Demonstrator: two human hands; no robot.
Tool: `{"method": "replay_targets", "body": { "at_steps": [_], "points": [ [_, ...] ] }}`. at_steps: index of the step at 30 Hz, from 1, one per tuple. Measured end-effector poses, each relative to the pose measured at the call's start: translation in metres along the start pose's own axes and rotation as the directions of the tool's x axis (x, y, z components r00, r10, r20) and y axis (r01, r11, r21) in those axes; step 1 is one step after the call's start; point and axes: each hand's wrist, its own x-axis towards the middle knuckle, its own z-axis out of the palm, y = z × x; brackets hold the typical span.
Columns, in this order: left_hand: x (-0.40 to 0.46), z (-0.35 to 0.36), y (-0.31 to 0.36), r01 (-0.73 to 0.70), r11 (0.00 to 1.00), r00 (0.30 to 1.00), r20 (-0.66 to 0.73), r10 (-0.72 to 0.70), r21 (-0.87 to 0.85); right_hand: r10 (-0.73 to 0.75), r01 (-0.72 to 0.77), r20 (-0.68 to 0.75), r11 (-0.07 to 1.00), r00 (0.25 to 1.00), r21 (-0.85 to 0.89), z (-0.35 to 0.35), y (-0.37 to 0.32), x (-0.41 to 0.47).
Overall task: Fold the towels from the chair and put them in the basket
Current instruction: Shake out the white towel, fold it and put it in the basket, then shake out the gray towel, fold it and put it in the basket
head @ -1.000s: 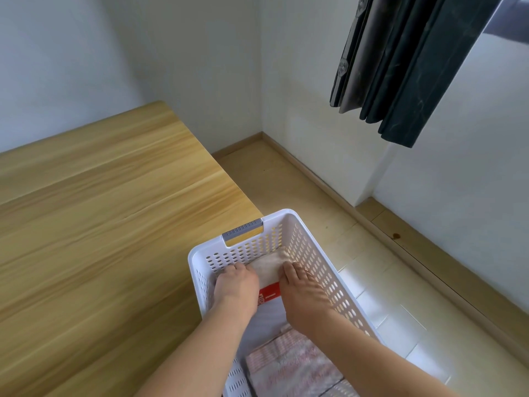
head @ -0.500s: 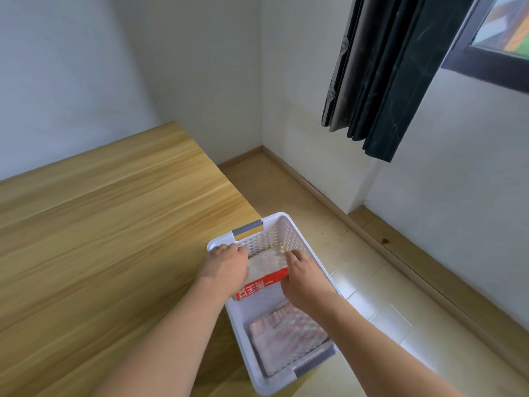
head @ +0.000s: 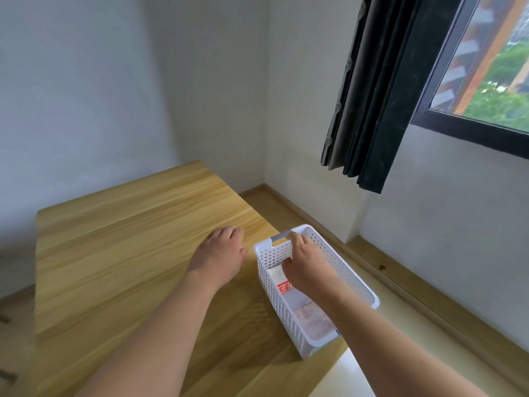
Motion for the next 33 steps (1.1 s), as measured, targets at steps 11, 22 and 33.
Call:
{"method": "replay_targets", "body": {
  "at_steps": [11, 22, 33],
  "points": [
    [-0.130, -0.099, -0.172, -0.071, 0.992, 0.987, -0.151, 0.055, -0.107, -0.002, -0.001, -0.127, 1.000, 0.992, -0.026, 0.034, -0.209, -0.093],
    [-0.233, -0.133, -0.288, -0.006, 0.989, 0.986, -0.164, -0.018, -0.146, -0.023, 0.020, -0.069, 0.999, 0.997, -0.036, 0.102, -0.337, -0.146],
    [-0.323, -0.192, -0.525, -0.018, 0.979, 0.976, -0.215, -0.027, -0.204, -0.063, 0.064, -0.126, 0.998, 0.990, -0.001, 0.209, -0.596, -0.146]
  ]
}}
